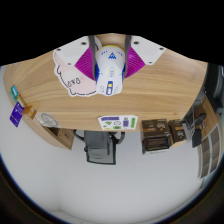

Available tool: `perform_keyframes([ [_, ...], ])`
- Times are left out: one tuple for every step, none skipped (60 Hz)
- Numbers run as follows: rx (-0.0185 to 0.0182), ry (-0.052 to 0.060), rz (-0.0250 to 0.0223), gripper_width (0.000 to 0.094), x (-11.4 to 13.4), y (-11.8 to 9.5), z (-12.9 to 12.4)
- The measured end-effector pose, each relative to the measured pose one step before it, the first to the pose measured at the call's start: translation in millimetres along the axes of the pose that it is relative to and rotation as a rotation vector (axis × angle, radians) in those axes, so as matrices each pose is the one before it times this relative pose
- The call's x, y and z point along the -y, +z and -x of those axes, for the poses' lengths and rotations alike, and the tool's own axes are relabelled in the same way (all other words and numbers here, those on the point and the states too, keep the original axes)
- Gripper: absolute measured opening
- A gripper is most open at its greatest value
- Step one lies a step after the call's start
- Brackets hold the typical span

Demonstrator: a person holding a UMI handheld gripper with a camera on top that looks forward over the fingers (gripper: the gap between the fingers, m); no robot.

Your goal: Arrange mouse

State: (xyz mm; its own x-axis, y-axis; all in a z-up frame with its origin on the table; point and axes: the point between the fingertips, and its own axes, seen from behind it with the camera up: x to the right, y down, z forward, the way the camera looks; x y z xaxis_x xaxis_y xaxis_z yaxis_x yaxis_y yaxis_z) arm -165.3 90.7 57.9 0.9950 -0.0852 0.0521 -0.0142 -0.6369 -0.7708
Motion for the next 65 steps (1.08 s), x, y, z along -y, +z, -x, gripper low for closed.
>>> perform_keyframes([
  [0.00045,0.0015,0.0071,0.0401,-1.24,5.33,-9.37],
  [0.00175,0.0011,0.00772,0.0401,-1.39,5.31,-8.23],
  [0.00302,-0.0001,0.00893,0.04,-1.64,5.16,-7.63],
  [0.00345,0.0003,0.0081,0.0399,-1.32,5.23,-6.92],
  [0.00249,0.0005,0.00727,0.0399,-1.34,5.24,-7.15],
  [0.00235,-0.0011,0.00576,0.04,-2.53,9.37,-9.39],
  [0.00448,0.0001,0.01479,0.04,-1.28,9.31,-22.47],
  [0.00097,0.0014,0.01511,0.04,-2.79,4.39,-5.65],
  [0.00201,0.0034,0.01548,0.04,-2.42,3.93,-4.62],
  [0.00393,0.0037,0.01257,0.04,-1.52,3.56,-3.32],
  [0.00595,0.0026,0.00749,0.0401,-0.62,2.86,-2.01],
  [0.00744,0.0014,0.00356,0.0401,0.5,2.56,-1.71],
  [0.00929,-0.0002,0.00039,0.0401,1.15,2.37,-0.52],
  [0.01097,-0.0026,-0.00412,0.0402,0.41,7.66,-4.66],
  [0.01087,-0.0032,0.00013,0.0402,1.0,4.88,-8.07],
  [0.00912,-0.0031,-0.00035,0.0403,0.84,2.09,-0.08],
  [0.00897,-0.0033,0.00035,0.04,0.31,2.06,0.06],
  [0.00911,-0.0033,0.00171,0.0402,-0.15,2.27,0.36],
  [0.00918,-0.0018,-0.0041,0.0401,0.86,1.42,0.09],
  [0.00924,-0.0005,-0.00647,0.0402,1.09,1.6,0.67],
  [0.00844,-0.0004,-0.0028,0.0403,0.02,1.63,0.45],
  [0.00773,0.0019,0.00296,0.0403,-0.57,2.81,0.0],
  [0.00812,0.0066,0.00119,0.0405,-0.69,-0.03,-0.54],
  [0.00846,0.0119,-0.00048,0.0406,-0.05,-0.08,0.24],
  [0.00718,0.0104,-0.00137,0.0409,-0.47,0.63,-0.36],
  [0.00775,0.0086,-0.00025,0.0408,-0.29,-0.32,-0.21],
  [0.00632,0.0036,-0.00237,0.0413,0.28,-0.44,-0.22],
  [0.00472,-0.0023,-0.0013,0.0436,-0.09,0.06,0.11],
  [0.00264,-0.0057,-0.00124,0.0449,0.09,-0.01,0.33],
  [0.00011,-0.0089,-0.00101,0.0472,0.21,-0.08,-0.07],
  [0.00163,-0.0057,0.002,0.048,-0.08,-0.31,-0.62],
  [-0.00345,-0.0068,0.00232,0.0502,-0.03,0.18,-0.01],
  [-0.00258,-0.0041,0.00232,0.0513,0.04,-0.08,0.53],
  [-0.00428,-0.003,0.00512,0.0535,-0.47,-0.44,0.41],
  [-0.00358,-0.0029,0.00904,0.0562,-1.36,-0.92,0.35],
  [-0.00294,-0.0023,0.01156,0.0607,-2.33,-1.58,0.74],
  [-0.00201,-0.0018,0.00965,0.0668,-1.82,-2.19,1.33],
  [-0.00025,-0.0012,0.00645,0.0739,-1.01,-3.14,1.87],
  [0.00142,-0.0013,-0.00016,0.0816,0.28,-3.69,2.33],
  [0.0003,-0.0011,-0.006,0.0858,0.68,-3.8,1.38],
  [0.00076,-0.0016,-0.00843,0.0847,0.9,-4.24,2.65],
  [0.00454,-0.0021,-0.00833,0.0834,0.76,-4.46,3.37],
  [0.00556,-0.0021,-0.00573,0.0831,-0.05,-5.68,2.14],
  [-0.00094,-0.0002,-0.00707,0.0833,0.13,-4.96,1.93],
  [-0.00249,0.0017,-0.00719,0.0832,-0.14,-5.37,1.57],
  [-0.00448,0.0035,-0.00746,0.0834,-0.2,-5.37,1.26],
  [-0.0053,0.0047,-0.00711,0.0834,-0.38,-5.53,1.02],
  [-0.00798,0.0058,-0.00833,0.0833,0.3,-5.1,1.81],
  [-0.00302,0.0044,-0.00527,0.0835,-0.64,-7.32,0.38],
  [-0.00567,0.0051,-0.00771,0.0836,0.05,-6.82,1.22],
  [-0.00517,0.006,-0.00772,0.0836,1.0,-7.79,3.63],
  [-0.00316,0.0055,-0.00921,0.0836,-0.52,-8.74,0.5],
  [-0.00367,0.0061,-0.0085,0.0834,0.3,-7.49,1.82],
  [-0.0036,0.0071,-0.00906,0.0834,0.22,-7.66,2.01],
  [-0.0038,0.0077,-0.0085,0.0834,-0.2,-7.61,2.0],
  [-0.00455,0.0074,-0.00749,0.0834,-0.44,-8.08,1.84],
  [-0.00449,0.0073,-0.00637,0.0834,-1.05,-8.09,2.02],
  [-0.00354,0.0061,-0.00477,0.0834,-0.5,-6.4,1.81],
  [-0.00391,0.0045,-0.00474,0.0834,-2.19,-8.99,2.56],
  [-0.00492,0.0045,-0.00466,0.0834,-1.98,-8.27,2.27],
  [-0.00457,0.0038,-0.00329,0.0833,-2.43,-8.21,2.17],
  [-0.00405,0.0031,-0.00212,0.0833,-2.56,-8.24,2.05],
  [-0.00395,0.0019,-0.00185,0.0834,-2.84,-8.09,1.94],
  [-0.00407,0.0013,-0.00137,0.0834,-2.91,-8.22,1.86],
  [-0.00368,-0.0001,-0.00033,0.0835,-3.16,-8.33,1.78],
])
